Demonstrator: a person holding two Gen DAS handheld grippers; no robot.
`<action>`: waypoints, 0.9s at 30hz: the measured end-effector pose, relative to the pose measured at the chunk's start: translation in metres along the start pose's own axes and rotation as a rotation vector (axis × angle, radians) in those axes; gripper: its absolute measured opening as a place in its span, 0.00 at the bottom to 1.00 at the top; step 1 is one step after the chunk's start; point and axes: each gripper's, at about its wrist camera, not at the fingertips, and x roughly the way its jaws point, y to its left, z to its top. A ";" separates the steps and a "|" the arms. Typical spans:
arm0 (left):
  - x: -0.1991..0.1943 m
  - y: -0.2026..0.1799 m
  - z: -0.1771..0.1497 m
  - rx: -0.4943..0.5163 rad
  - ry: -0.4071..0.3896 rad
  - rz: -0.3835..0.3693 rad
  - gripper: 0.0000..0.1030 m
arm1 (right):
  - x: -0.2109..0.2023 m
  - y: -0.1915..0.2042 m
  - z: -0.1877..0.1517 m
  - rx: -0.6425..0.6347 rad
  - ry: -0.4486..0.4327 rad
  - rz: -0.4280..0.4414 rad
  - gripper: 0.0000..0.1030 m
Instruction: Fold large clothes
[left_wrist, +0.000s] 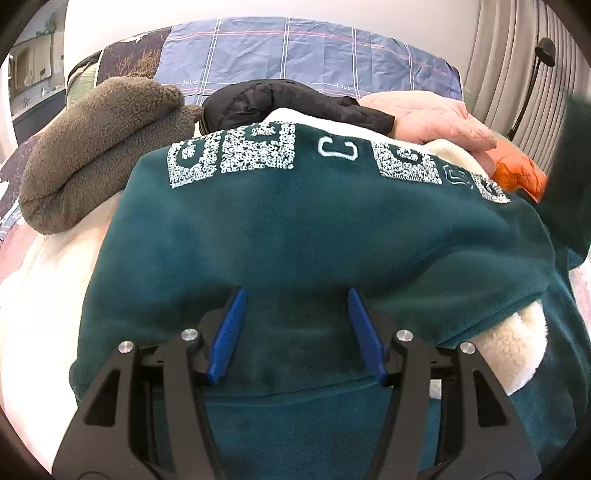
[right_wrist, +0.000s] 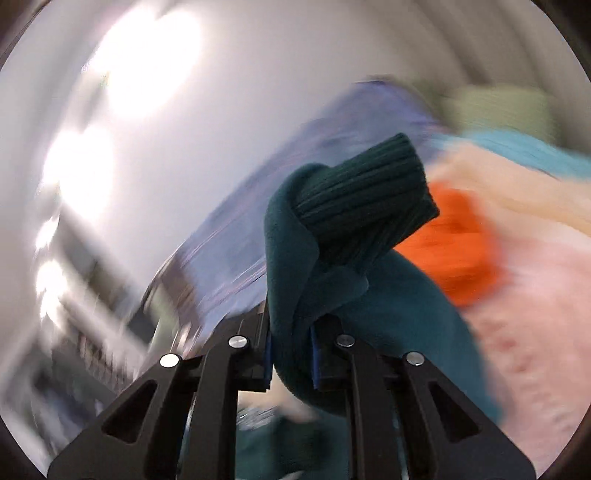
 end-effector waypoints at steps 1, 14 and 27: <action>-0.001 0.001 0.000 -0.006 -0.002 -0.007 0.57 | 0.017 0.026 -0.015 -0.063 0.038 0.041 0.18; -0.038 0.040 0.017 -0.277 -0.055 -0.479 0.72 | 0.127 0.097 -0.182 -0.463 0.474 -0.019 0.43; -0.030 -0.004 0.083 -0.262 -0.069 -0.516 0.17 | 0.063 0.091 -0.155 -0.466 0.406 -0.047 0.48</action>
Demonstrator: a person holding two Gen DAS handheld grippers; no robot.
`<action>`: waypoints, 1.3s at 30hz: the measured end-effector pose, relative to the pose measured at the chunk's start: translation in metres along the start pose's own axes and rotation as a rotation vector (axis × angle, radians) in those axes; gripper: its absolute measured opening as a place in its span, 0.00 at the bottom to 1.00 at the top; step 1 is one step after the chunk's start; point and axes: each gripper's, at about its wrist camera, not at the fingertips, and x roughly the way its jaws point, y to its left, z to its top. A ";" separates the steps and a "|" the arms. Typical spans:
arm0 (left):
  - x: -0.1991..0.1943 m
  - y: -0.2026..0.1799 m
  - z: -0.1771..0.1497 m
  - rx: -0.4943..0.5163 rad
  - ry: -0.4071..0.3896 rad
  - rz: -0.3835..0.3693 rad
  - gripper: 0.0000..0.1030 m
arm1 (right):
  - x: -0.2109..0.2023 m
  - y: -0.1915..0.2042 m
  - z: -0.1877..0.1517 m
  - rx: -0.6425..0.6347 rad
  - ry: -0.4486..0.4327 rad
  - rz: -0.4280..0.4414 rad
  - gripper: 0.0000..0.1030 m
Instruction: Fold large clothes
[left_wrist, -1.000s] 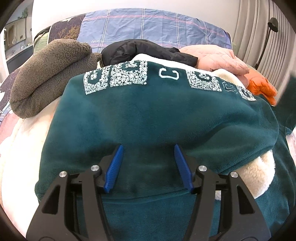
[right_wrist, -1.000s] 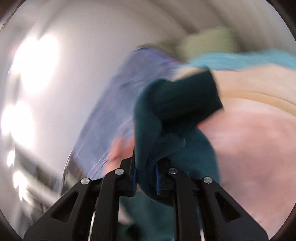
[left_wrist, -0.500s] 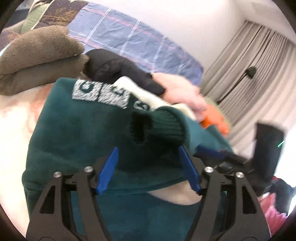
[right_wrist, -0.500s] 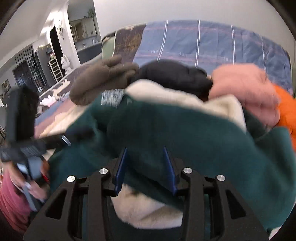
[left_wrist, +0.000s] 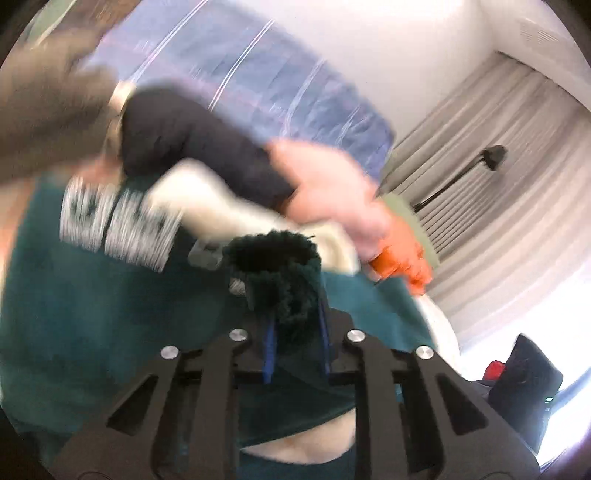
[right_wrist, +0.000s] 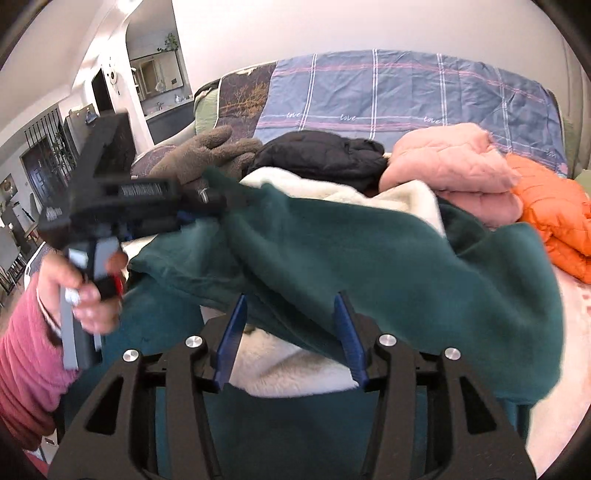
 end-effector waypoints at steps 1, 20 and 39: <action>-0.012 -0.013 0.006 0.043 -0.040 -0.014 0.17 | -0.012 -0.005 0.001 0.004 -0.026 -0.007 0.49; -0.097 0.042 -0.020 0.171 -0.166 0.531 0.26 | -0.014 -0.099 -0.004 0.243 0.040 -0.258 0.65; 0.039 0.024 -0.069 0.462 0.067 0.561 0.51 | 0.084 -0.041 -0.011 0.047 0.078 -0.267 0.83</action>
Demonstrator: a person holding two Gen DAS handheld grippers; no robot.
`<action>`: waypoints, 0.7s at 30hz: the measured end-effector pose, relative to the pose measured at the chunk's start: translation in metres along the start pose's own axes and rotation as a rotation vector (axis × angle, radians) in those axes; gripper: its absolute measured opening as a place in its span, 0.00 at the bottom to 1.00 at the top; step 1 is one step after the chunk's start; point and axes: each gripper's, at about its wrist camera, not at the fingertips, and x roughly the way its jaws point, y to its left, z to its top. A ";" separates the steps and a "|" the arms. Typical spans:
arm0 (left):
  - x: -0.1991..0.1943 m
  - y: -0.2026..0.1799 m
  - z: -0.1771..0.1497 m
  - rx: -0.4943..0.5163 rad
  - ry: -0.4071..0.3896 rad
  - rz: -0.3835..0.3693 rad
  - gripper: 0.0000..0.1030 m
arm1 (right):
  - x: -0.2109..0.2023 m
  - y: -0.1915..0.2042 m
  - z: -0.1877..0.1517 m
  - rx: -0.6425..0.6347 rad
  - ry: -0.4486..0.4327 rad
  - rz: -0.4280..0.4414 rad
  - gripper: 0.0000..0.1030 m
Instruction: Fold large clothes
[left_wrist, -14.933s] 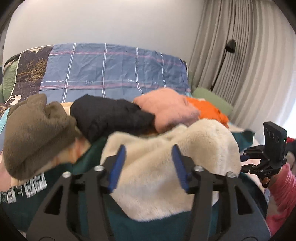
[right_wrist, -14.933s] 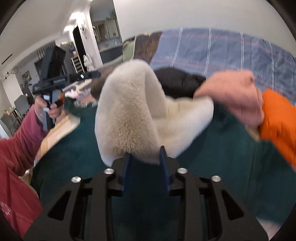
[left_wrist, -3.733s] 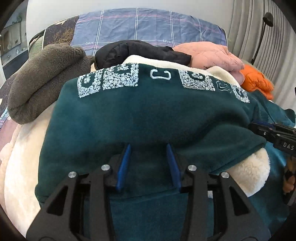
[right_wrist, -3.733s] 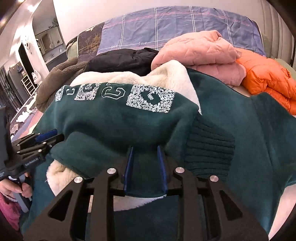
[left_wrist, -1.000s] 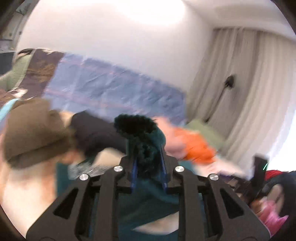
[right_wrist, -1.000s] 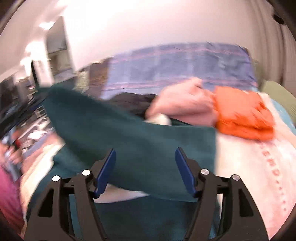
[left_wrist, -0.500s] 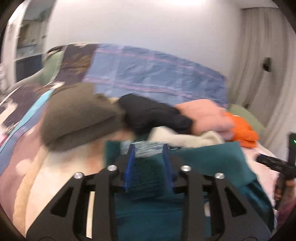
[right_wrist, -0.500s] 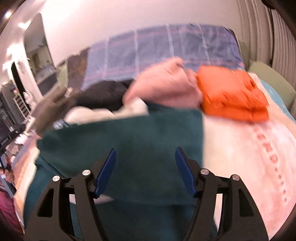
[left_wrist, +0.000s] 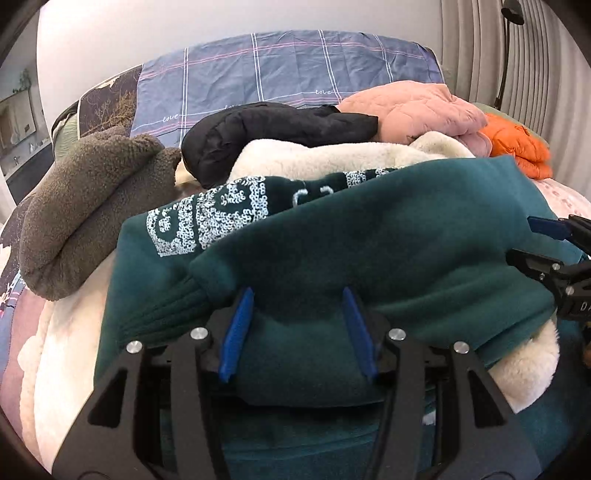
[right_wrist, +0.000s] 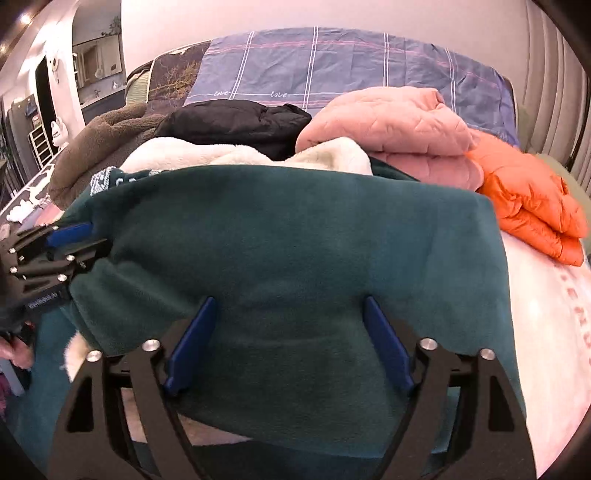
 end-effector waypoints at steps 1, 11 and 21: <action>-0.003 0.000 -0.001 0.000 -0.002 0.000 0.51 | 0.000 -0.001 0.001 0.002 0.001 0.002 0.85; -0.105 0.050 -0.028 -0.033 -0.051 0.019 0.71 | -0.112 -0.083 -0.033 0.163 -0.072 -0.074 0.86; -0.149 0.087 -0.138 -0.133 0.121 -0.085 0.71 | -0.149 -0.135 -0.144 0.396 0.051 0.133 0.86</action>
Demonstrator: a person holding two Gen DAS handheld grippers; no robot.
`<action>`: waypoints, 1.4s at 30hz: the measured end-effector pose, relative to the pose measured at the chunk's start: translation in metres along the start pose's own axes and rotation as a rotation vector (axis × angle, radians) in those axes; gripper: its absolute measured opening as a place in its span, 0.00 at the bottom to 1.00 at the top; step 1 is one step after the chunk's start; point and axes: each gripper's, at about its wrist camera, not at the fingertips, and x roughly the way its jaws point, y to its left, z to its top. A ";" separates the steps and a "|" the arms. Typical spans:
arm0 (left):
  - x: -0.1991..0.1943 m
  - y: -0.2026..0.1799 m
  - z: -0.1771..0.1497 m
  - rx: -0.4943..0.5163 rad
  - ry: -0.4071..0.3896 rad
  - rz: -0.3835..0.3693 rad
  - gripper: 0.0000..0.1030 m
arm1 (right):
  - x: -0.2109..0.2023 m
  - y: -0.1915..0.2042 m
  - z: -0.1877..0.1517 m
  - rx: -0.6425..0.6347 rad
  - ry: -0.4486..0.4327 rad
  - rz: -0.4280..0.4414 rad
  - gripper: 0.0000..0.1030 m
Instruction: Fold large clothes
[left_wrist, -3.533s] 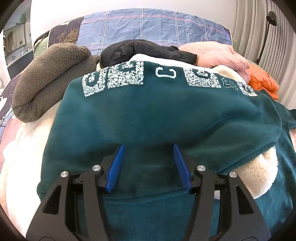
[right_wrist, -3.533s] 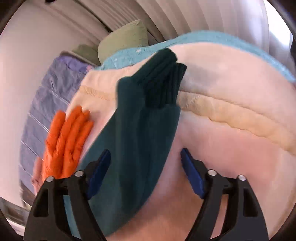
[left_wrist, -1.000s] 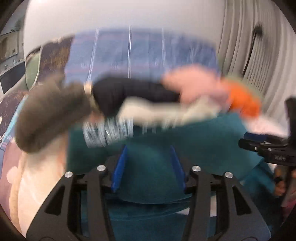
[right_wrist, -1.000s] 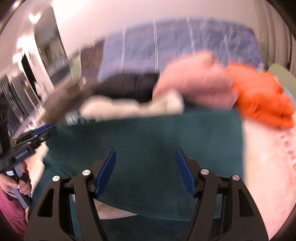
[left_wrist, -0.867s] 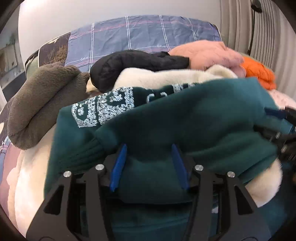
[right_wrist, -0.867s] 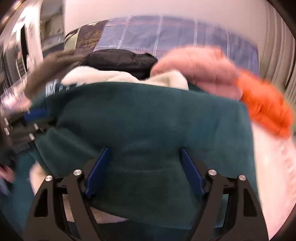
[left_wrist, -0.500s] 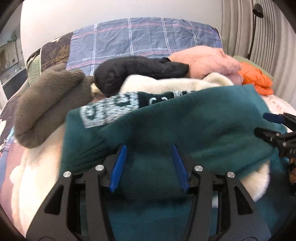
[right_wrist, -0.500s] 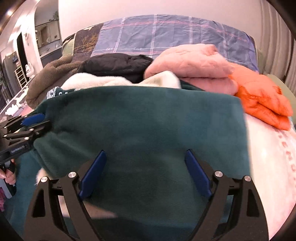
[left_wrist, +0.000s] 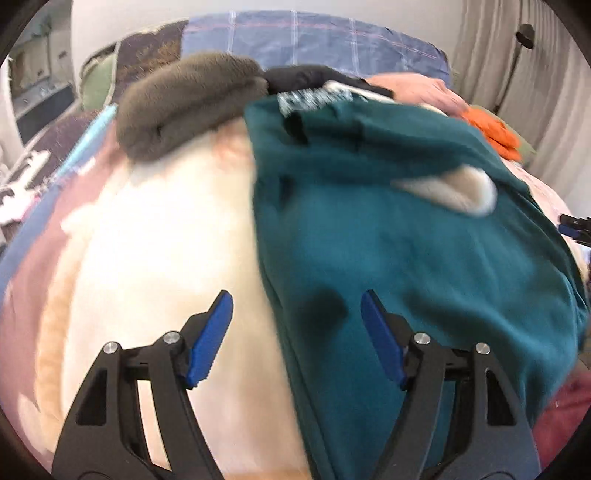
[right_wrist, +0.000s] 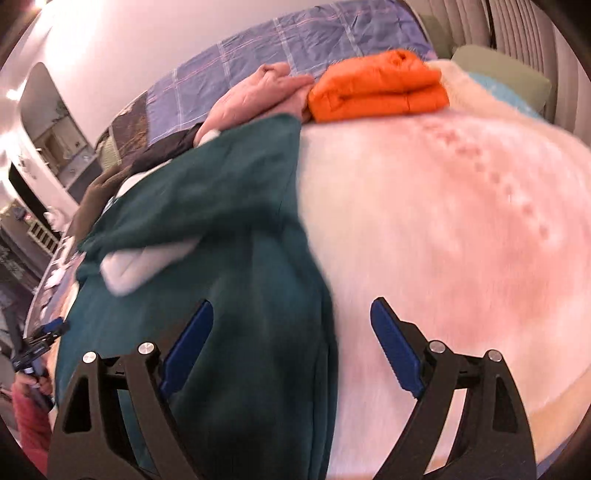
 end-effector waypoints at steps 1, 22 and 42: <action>-0.001 -0.003 -0.006 0.008 0.010 -0.008 0.71 | -0.003 -0.001 -0.007 0.009 0.005 0.015 0.86; -0.069 -0.032 -0.113 -0.081 -0.011 -0.194 0.73 | -0.068 -0.017 -0.130 0.159 0.004 0.287 0.61; -0.189 -0.057 -0.055 -0.104 -0.467 -0.252 0.16 | -0.174 0.034 -0.062 0.103 -0.359 0.549 0.09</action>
